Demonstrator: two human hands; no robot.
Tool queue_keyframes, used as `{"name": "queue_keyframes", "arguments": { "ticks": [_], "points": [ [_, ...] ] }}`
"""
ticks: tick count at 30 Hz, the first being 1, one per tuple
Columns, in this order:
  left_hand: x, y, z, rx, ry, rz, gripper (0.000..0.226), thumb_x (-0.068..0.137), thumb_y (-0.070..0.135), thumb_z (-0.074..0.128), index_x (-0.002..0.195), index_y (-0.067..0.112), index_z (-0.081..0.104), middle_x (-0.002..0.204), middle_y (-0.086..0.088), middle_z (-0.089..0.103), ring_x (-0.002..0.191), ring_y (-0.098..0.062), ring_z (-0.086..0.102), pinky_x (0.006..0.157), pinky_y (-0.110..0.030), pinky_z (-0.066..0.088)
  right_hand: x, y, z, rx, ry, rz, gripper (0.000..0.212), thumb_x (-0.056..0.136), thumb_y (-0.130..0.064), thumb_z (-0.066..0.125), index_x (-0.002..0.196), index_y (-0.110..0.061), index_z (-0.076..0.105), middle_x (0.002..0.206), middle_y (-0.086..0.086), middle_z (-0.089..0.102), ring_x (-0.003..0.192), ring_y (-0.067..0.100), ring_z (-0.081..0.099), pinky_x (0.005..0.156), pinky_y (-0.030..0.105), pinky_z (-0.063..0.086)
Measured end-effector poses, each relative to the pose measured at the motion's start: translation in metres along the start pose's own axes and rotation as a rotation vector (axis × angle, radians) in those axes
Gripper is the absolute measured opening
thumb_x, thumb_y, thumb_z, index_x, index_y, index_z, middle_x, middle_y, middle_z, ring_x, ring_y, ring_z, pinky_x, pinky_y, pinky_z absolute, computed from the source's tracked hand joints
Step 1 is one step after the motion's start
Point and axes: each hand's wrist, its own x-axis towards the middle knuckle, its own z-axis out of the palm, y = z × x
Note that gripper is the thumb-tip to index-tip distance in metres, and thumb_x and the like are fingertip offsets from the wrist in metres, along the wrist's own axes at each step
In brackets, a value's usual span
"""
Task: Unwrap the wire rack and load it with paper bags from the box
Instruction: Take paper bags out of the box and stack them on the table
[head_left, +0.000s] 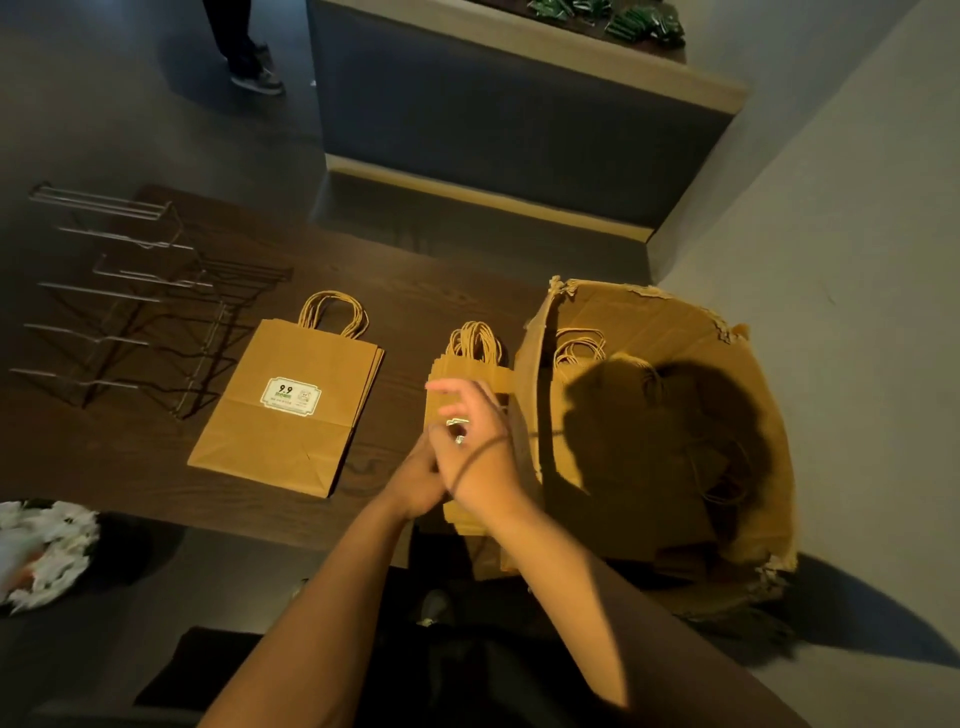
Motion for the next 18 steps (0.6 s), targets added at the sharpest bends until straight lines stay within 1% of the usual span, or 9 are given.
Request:
{"name": "queue_keyframes", "arguments": {
  "ticks": [2,4,6,8,9,11,13,15,18],
  "points": [
    [0.005,0.000,0.000,0.005,0.029,-0.014,0.068,0.088,0.025,0.069,0.149,0.045,0.045,0.168,0.002,0.019,0.155,-0.023,0.023,0.121,-0.056,0.032,0.011,-0.001,-0.030,0.127,0.067,0.051,0.028,0.094,0.002,0.057,0.113,-0.017,0.065,0.115,-0.002,0.062,0.101,0.010,0.061,0.080,0.024,0.052],
    [0.009,-0.002,0.000,-0.001,0.035,-0.082,0.073,0.090,0.013,0.065,0.152,0.043,0.041,0.171,0.004,0.009,0.157,-0.025,0.012,0.126,-0.053,0.022,0.029,0.025,-0.061,0.253,0.130,0.099,0.024,0.096,0.001,0.056,0.102,-0.021,0.064,0.107,0.001,0.066,0.099,0.017,0.063,0.084,0.033,0.054],
    [-0.011,0.035,-0.002,0.033,0.074,-0.120,0.068,0.093,0.012,0.063,0.154,0.033,0.042,0.170,-0.003,0.015,0.157,-0.028,0.015,0.127,-0.048,0.020,0.043,0.068,-0.091,0.252,0.268,0.212,0.022,0.099,-0.005,0.054,0.101,-0.024,0.065,0.110,0.005,0.067,0.103,0.025,0.064,0.085,0.040,0.055],
    [-0.019,0.060,-0.001,0.038,0.169,-0.087,0.058,0.098,0.008,0.060,0.153,0.019,0.044,0.165,-0.007,0.028,0.153,-0.026,0.025,0.125,-0.046,0.025,0.053,0.115,-0.115,0.183,0.310,0.419,0.022,0.101,-0.008,0.050,0.115,-0.019,0.064,0.120,0.008,0.062,0.103,0.026,0.061,0.071,0.034,0.053],
    [-0.021,0.072,-0.001,0.009,0.218,-0.053,0.053,0.099,0.006,0.058,0.150,0.016,0.046,0.160,-0.005,0.035,0.149,-0.023,0.032,0.123,-0.046,0.030,0.055,0.139,-0.123,0.123,0.285,0.528,0.025,0.101,-0.008,0.053,0.123,-0.016,0.061,0.125,0.010,0.058,0.101,0.025,0.060,0.067,0.031,0.051],
    [-0.026,0.098,0.002,-0.080,0.320,-0.007,0.043,0.101,0.005,0.055,0.142,0.018,0.053,0.151,-0.001,0.046,0.139,-0.016,0.040,0.114,-0.040,0.040,0.057,0.184,-0.141,0.015,0.209,0.675,0.038,0.096,-0.009,0.062,0.133,-0.013,0.055,0.138,0.015,0.049,0.109,0.030,0.059,0.078,0.038,0.055],
    [-0.028,0.125,0.004,-0.169,0.362,0.056,0.033,0.102,0.005,0.053,0.129,0.023,0.059,0.141,0.001,0.056,0.133,-0.016,0.049,0.106,-0.036,0.045,0.054,0.212,-0.152,-0.056,0.146,0.774,0.054,0.094,-0.007,0.067,0.142,-0.009,0.045,0.147,0.019,0.036,0.124,0.040,0.051,0.095,0.045,0.049],
    [-0.030,0.147,0.011,-0.213,0.374,0.128,0.028,0.102,0.003,0.053,0.119,0.023,0.062,0.130,0.001,0.062,0.124,-0.018,0.058,0.104,-0.039,0.050,0.044,0.231,-0.158,-0.129,0.097,0.806,0.061,0.092,-0.009,0.070,0.145,-0.010,0.040,0.150,0.021,0.031,0.130,0.041,0.045,0.098,0.044,0.044],
    [-0.035,0.174,0.024,-0.268,0.371,0.188,0.025,0.101,0.002,0.053,0.115,0.018,0.065,0.118,0.008,0.064,0.114,-0.014,0.061,0.094,-0.034,0.053,0.030,0.242,-0.156,-0.256,0.113,0.786,0.070,0.086,-0.017,0.074,0.144,-0.019,0.036,0.145,0.019,0.032,0.122,0.040,0.049,0.096,0.043,0.051]
  ]
}}
